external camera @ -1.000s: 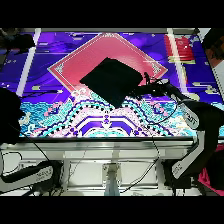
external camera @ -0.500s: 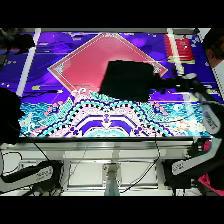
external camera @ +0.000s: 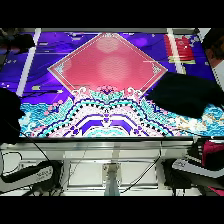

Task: Fold the clothes and pants, and hang the long-sleeved shirts on hangers.

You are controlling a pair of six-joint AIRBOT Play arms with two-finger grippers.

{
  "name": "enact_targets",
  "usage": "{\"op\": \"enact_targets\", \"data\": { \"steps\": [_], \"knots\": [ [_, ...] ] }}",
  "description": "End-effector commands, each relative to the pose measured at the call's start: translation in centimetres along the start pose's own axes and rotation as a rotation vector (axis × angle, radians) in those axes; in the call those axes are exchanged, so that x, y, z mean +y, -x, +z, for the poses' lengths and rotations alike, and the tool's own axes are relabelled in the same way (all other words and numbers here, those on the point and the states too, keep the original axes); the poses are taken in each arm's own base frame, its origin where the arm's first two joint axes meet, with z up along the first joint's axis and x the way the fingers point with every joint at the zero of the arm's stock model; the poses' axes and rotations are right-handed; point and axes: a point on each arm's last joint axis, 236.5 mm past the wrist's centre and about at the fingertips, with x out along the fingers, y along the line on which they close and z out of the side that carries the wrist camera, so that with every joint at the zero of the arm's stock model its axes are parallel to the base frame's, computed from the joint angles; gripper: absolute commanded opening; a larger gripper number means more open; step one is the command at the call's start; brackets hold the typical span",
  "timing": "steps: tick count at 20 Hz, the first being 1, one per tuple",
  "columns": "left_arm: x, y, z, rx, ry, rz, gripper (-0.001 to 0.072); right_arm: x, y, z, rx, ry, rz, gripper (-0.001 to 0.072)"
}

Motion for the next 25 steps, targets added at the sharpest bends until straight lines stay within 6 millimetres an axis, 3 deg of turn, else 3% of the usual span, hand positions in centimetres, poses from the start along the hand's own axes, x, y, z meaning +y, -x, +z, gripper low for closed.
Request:
{"op": "enact_targets", "data": {
  "steps": [1, 5, 7, 8, 9, 10, 11, 14, 18, 22, 25],
  "knots": [
    [0.0, 0.0, 0.0, -0.001, 0.0, 0.0, 0.0023, -9.3, 4.0, -3.6, 0.094, -0.136, -0.235, 0.0032],
    [0.0, 0.0, 0.0, -0.001, 0.0, 0.001, 0.0023, -11.3, 4.8, -4.9, 0.14, -0.179, -0.282, 0.0032],
    [0.0, 0.0, 0.0, -0.001, 0.0, 0.001, 0.0023, -11.3, 4.8, -4.8, 0.137, -0.18, -0.282, 0.0036],
    [0.0, 0.0, 0.0, -0.001, 0.0, 0.001, 0.0023, -11.0, 4.7, -4.9, 0.137, -0.21, -0.272, 0.0098],
    [0.0, 0.0, 0.0, -0.001, 0.0, 0.001, 0.0023, -10.6, 4.9, -4.8, 0.132, -0.247, -0.26, 0.0308],
    [0.0, 0.0, 0.0, 0.0, 0.0, 0.001, 0.0023, -9.8, 5.1, -4.4, 0.114, -0.279, -0.232, 0.0472],
    [0.0, 0.0, 0.0, -0.001, 0.0, 0.0, 0.0023, -8.3, 5.7, -3.5, 0.086, -0.278, -0.173, 0.0522],
    [0.0, 0.0, 0.0, 0.0, 0.0, 0.001, 0.0023, -2.2, 9.2, 0.2, -0.051, -0.208, 0.058, 0.0522],
    [0.0, 0.0, 0.0, -0.001, 0.0, 0.001, 0.0023, 6.5, 17.4, 4.9, -0.305, -0.095, 0.373, 0.0521],
    [0.0, 0.0, 0.0, 0.0, 0.0, 0.001, 0.0023, 12.3, 25.2, 6.9, -0.54, 0.031, 0.51, 0.0521],
    [0.0, 0.0, 0.0, -0.001, 0.0, 0.001, 0.0023, 15.3, 28.9, 7.0, -0.654, 0.102, 0.559, 0.0521]
  ]
}}
